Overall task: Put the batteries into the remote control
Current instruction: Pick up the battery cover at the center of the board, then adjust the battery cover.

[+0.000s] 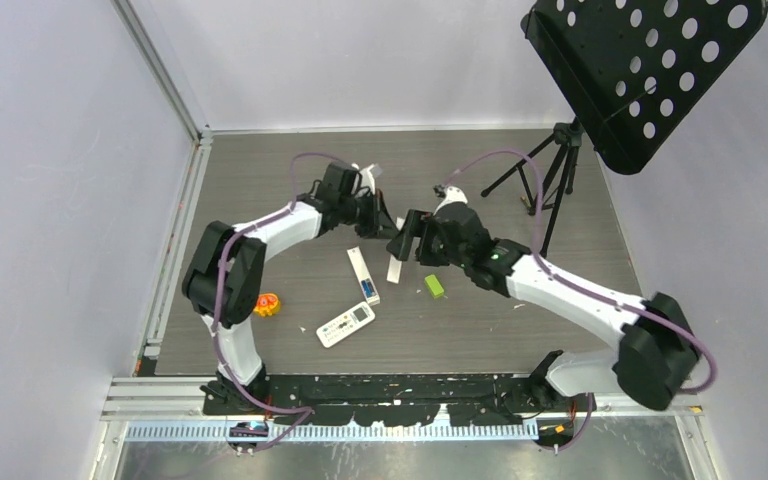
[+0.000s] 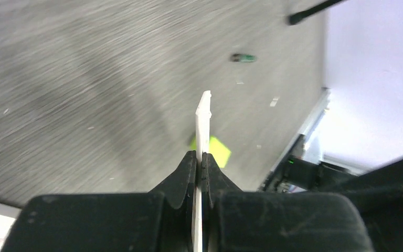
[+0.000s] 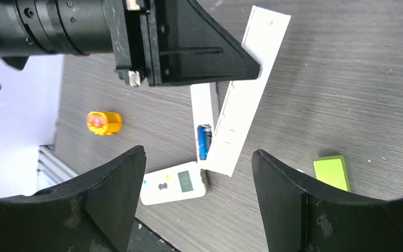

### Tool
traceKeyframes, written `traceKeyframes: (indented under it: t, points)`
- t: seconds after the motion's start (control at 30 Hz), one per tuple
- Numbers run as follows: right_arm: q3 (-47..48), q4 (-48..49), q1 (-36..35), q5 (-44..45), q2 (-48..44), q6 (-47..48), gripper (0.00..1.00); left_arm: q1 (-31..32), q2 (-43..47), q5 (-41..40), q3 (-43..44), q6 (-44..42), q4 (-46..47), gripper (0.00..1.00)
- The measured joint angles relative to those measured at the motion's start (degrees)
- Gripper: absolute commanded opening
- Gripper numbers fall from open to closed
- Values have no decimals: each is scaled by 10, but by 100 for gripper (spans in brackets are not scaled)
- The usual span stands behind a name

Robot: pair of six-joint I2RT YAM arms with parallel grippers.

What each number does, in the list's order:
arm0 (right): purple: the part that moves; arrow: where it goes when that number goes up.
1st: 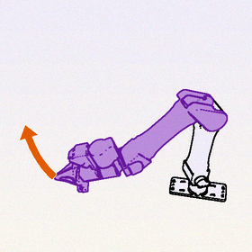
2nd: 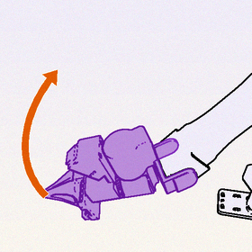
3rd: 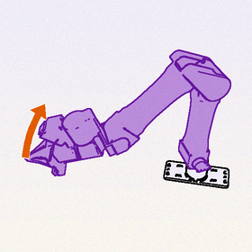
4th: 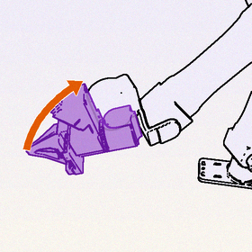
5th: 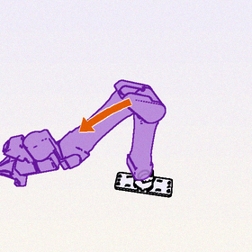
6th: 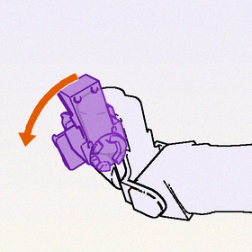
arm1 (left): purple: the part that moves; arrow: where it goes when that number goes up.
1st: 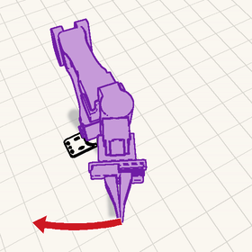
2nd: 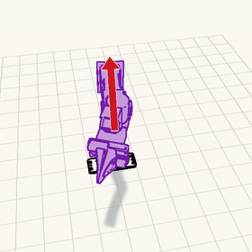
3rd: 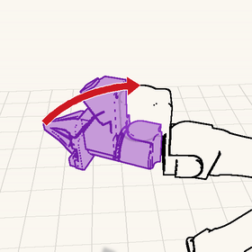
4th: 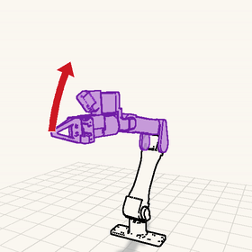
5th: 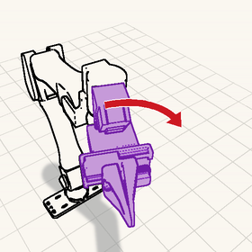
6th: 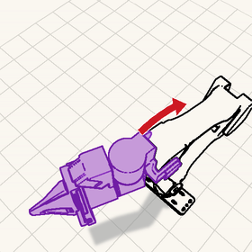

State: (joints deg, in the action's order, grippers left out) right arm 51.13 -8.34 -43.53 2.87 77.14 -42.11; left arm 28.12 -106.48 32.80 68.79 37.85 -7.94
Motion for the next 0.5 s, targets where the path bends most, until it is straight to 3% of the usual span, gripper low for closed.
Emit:
traceKeyframes:
  t: [0.07,0.17,0.5]
  points:
    - [-5,0,2,-5,-37,2,66,-7,21,37,16,-7,0,0]
    - [-18,-2,5,-11,-90,-1,61,-12,57,77,37,-12,-5,0]
    - [-71,34,5,-87,-224,-14,63,-14,212,183,51,10,5,0]
